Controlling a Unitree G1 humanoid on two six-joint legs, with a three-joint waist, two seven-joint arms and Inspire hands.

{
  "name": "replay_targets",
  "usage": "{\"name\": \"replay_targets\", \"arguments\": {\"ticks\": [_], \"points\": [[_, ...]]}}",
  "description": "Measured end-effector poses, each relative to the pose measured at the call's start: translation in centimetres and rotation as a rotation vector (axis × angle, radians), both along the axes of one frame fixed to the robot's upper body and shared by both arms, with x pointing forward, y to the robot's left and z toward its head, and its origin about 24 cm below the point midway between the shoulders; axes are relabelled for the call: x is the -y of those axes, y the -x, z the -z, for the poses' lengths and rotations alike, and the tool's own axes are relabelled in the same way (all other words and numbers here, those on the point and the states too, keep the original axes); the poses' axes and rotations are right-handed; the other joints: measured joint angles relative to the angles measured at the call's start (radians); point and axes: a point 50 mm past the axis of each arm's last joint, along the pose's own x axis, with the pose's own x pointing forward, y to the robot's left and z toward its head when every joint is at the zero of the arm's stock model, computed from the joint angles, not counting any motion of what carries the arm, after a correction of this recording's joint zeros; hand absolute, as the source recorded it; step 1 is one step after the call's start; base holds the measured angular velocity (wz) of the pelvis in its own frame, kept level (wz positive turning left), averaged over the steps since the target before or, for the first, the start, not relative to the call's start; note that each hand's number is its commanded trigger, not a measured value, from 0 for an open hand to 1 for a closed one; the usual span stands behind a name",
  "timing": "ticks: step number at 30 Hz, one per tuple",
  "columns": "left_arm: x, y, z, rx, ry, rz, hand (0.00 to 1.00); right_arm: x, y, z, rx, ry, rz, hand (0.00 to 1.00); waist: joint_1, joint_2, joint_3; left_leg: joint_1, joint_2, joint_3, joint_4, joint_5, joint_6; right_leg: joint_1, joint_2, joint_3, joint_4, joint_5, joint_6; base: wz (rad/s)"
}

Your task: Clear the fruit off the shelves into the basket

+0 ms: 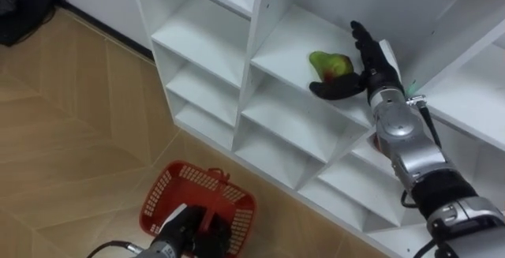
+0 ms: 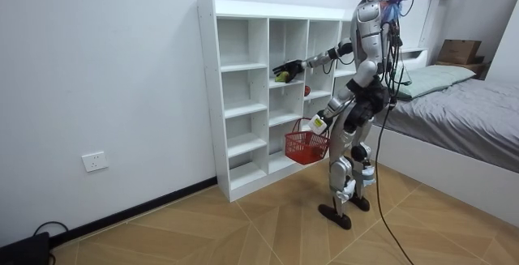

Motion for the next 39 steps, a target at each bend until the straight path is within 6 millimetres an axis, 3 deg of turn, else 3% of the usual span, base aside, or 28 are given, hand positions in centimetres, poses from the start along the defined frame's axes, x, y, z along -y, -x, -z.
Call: {"name": "replay_targets", "arguments": {"ticks": [25, 27, 28, 39], "points": [[0.3, -1.1, -0.1, 0.004, 0.036, -0.036, 1.00, 0.3, -0.4, 0.2, -0.014, -0.005, -0.006, 0.00, -0.001, 0.002, 0.0028, -0.015, -0.001, -0.001, 0.002, 0.006, 0.000, -0.013, -0.002, -0.001, 0.003, 0.001, -0.001, 0.00], [0.3, -1.0, -0.1, 0.001, 0.044, -0.045, 1.00, 0.3, -0.3, 0.2, -0.015, -0.005, -0.010, 0.74, -0.001, 0.003, 0.0038, -0.014, -0.001, -0.001, 0.002, 0.006, 0.000, -0.012, -0.002, -0.001, 0.003, 0.001, -0.001, 0.00], [0.3, -1.0, -0.1, 0.000, 0.043, -0.046, 1.00, 0.3, -0.3, 0.2, -0.016, -0.005, -0.011, 1.00, -0.001, 0.004, 0.0040, -0.014, -0.001, -0.001, 0.002, 0.006, 0.000, -0.012, -0.002, -0.001, 0.003, 0.001, -0.001, 0.00], [0.3, -0.9, 0.1, -0.007, 0.045, -0.048, 1.00, 0.5, -0.5, -0.2, 0.013, 0.001, 0.024, 1.00, 0.000, 0.009, 0.0072, -0.014, -0.002, -0.001, 0.002, 0.006, 0.001, -0.011, -0.002, -0.001, 0.003, 0.002, -0.001, 0.00]]}}
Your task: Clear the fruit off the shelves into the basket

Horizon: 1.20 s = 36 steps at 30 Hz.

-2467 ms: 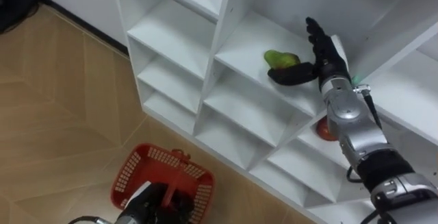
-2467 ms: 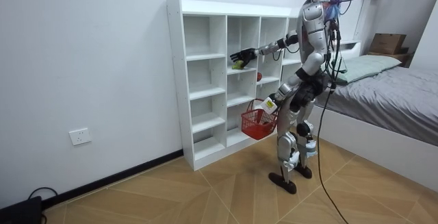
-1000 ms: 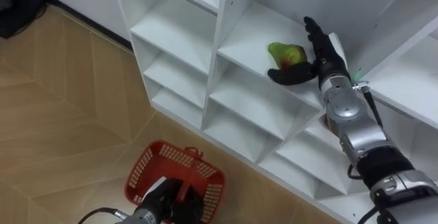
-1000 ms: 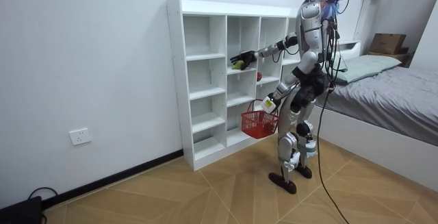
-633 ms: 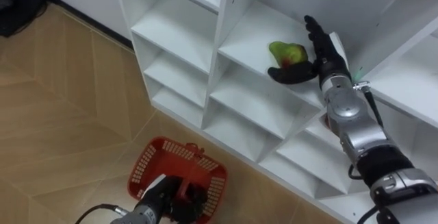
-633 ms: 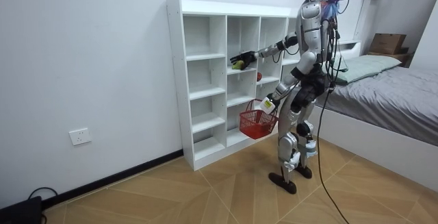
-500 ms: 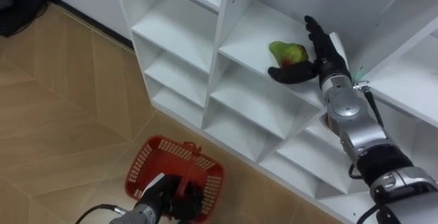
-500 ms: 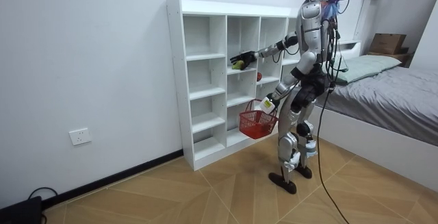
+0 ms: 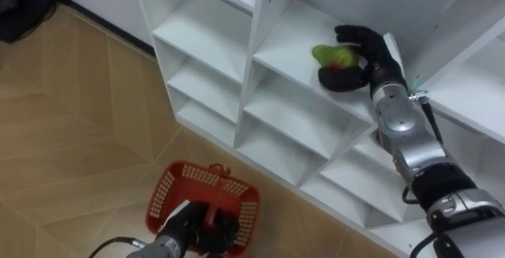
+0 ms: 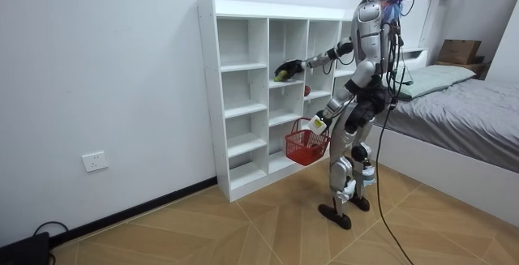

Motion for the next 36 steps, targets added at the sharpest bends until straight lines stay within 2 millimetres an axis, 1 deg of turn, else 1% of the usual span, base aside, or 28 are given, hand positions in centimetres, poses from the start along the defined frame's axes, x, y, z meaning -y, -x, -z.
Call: {"name": "replay_targets", "arguments": {"ticks": [17, 26, 31, 36], "points": [[0.11, -0.10, -0.07, -0.003, 0.053, -0.046, 1.00, 0.32, -0.05, -0.12, 0.020, -0.004, 0.038, 1.00, 0.005, 0.003, -0.0008, 0.002, 0.000, 0.000, 0.001, 0.000, 0.000, 0.001, 0.000, -0.001, 0.000, 0.001, 0.000, 0.00], [0.27, -0.01, 0.00, -0.010, 0.071, -0.055, 1.00, 0.04, -0.03, 0.26, -0.010, -0.001, 0.003, 1.00, 0.003, 0.018, -0.0020, 0.015, -0.001, 0.001, -0.001, 0.000, 0.001, 0.012, -0.001, -0.001, 0.000, 0.002, 0.001, 0.00], [0.25, 0.08, 0.08, -0.015, 0.070, -0.055, 1.00, -0.17, -0.02, 0.33, -0.018, 0.003, -0.007, 1.00, 0.001, 0.019, -0.0027, 0.019, 0.000, 0.003, 0.001, 0.000, 0.001, 0.013, -0.001, -0.001, 0.000, 0.002, 0.001, 0.00], [0.22, 0.29, 0.34, -0.029, 0.064, -0.059, 1.00, -0.50, -0.03, 0.39, -0.026, 0.006, -0.025, 1.00, -0.003, 0.026, -0.0060, 0.027, 0.000, 0.007, 0.000, 0.000, 0.001, 0.017, -0.002, 0.002, 0.000, 0.002, 0.001, 0.00]]}}
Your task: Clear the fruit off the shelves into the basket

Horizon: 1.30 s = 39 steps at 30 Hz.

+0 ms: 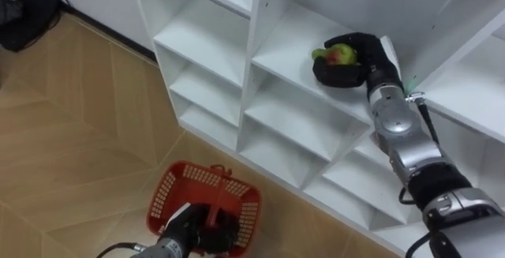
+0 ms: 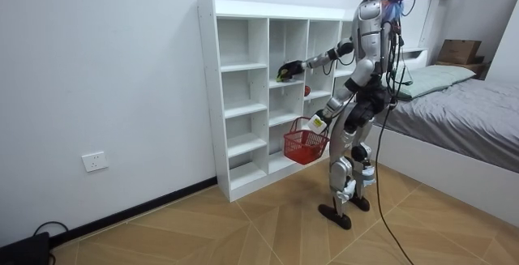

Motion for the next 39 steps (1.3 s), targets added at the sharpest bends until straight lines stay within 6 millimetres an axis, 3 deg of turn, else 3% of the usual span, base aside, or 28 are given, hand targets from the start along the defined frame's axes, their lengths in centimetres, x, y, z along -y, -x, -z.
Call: {"name": "replay_targets", "arguments": {"ticks": [7, 13, 18, 21, 26, 30, 35, 39], "points": [[0.7, 0.0, 0.1, 0.003, -0.011, 0.012, 1.00, -1.7, 1.3, 0.2, 0.020, 0.032, -0.117, 1.00, -0.026, 0.019, -0.0109, 0.004, 0.002, 0.012, -0.004, 0.000, 0.001, -0.003, 0.000, 0.014, 0.000, 0.000, 0.001, -0.05], [0.6, 0.2, 0.3, -0.009, -0.012, 0.014, 1.00, -4.4, 3.1, 1.1, 0.017, 0.009, -0.244, 1.00, -0.066, 0.025, -0.0159, 0.028, 0.010, 0.050, -0.025, -0.001, 0.002, -0.004, 0.002, 0.053, 0.001, 0.000, 0.000, -0.18], [0.9, 0.0, 0.2, 0.004, -0.015, -0.003, 1.00, -5.8, 6.4, 3.4, -0.053, -0.014, -0.354, 1.00, -0.108, 0.049, -0.0278, 0.055, 0.019, 0.093, -0.036, -0.004, 0.005, -0.003, 0.008, 0.101, 0.010, 0.000, 0.000, -0.24], [1.4, -0.3, 0.0, 0.024, -0.003, -0.003, 1.00, -5.6, 7.6, 4.9, -0.125, -0.018, -0.365, 1.00, -0.132, 0.063, -0.0348, 0.062, 0.021, 0.109, -0.042, -0.004, 0.006, -0.011, 0.008, 0.120, 0.019, 0.000, 0.000, -0.20], [1.6, -0.2, 0.0, 0.034, 0.010, 0.008, 1.00, -5.4, 8.7, 5.9, -0.177, -0.028, -0.380, 1.00, -0.159, 0.063, -0.0353, 0.084, 0.023, 0.146, -0.060, -0.003, 0.005, -0.016, 0.018, 0.164, 0.015, 0.002, -0.001, -0.26], [1.9, -0.3, -0.1, 0.047, 0.021, 0.018, 1.00, -5.5, 10.6, 7.7, -0.242, -0.053, -0.375, 1.00, -0.176, 0.065, -0.0347, 0.092, 0.036, 0.160, -0.069, -0.004, 0.004, -0.009, 0.020, 0.169, 0.000, 0.006, -0.004, -0.07], [2.2, -0.7, -0.5, 0.081, 0.033, 0.021, 1.00, -5.6, 13.1, 9.6, -0.332, -0.066, -0.394, 1.00, -0.186, 0.087, -0.0237, 0.092, 0.039, 0.178, -0.077, -0.005, 0.004, -0.016, 0.022, 0.176, 0.000, 0.009, -0.004, -0.09], [2.2, -0.9, -0.6, 0.099, 0.038, 0.024, 1.00, -5.2, 13.6, 10.2, -0.363, -0.062, -0.385, 1.00, -0.187, 0.092, -0.0239, 0.092, 0.036, 0.193, -0.085, -0.006, 0.003, -0.027, 0.029, 0.193, 0.001, 0.009, -0.004, -0.12]]}}
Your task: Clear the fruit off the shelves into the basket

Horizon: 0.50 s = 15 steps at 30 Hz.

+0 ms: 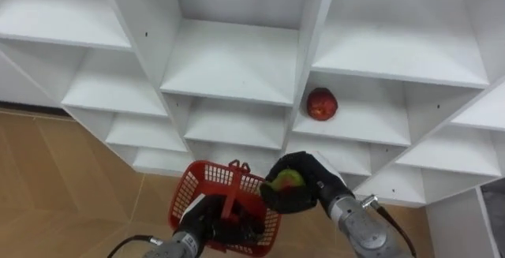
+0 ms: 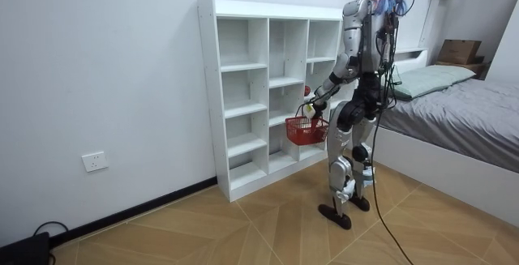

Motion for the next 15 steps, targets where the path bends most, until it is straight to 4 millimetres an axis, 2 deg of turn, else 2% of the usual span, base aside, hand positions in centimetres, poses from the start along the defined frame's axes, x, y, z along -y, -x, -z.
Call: {"name": "replay_targets", "arguments": {"ticks": [10, 13, 15], "points": [[0.0, -0.2, -0.2, 0.005, 0.015, 0.000, 1.00, 0.6, 0.7, 1.2, -0.052, 0.017, 0.028, 1.00, 0.000, 0.007, -0.0027, 0.000, 0.003, 0.005, -0.002, -0.003, -0.001, -0.003, 0.003, 0.005, -0.005, 0.000, 0.000, -0.02], [0.0, -0.6, -0.6, 0.029, 0.018, 0.004, 1.00, 0.7, 0.7, 1.3, -0.056, 0.025, 0.033, 1.00, -0.002, 0.014, -0.0074, 0.000, 0.008, 0.008, -0.002, -0.004, -0.001, -0.004, 0.003, 0.012, -0.005, 0.000, 0.000, -0.01], [0.1, -0.8, -0.8, 0.037, 0.026, 0.015, 1.00, 1.0, 0.9, 1.6, -0.066, 0.038, 0.048, 1.00, -0.002, 0.026, -0.0150, 0.001, 0.008, 0.008, -0.001, -0.004, -0.001, -0.002, 0.003, 0.013, -0.005, 0.000, 0.000, 0.00]]}}
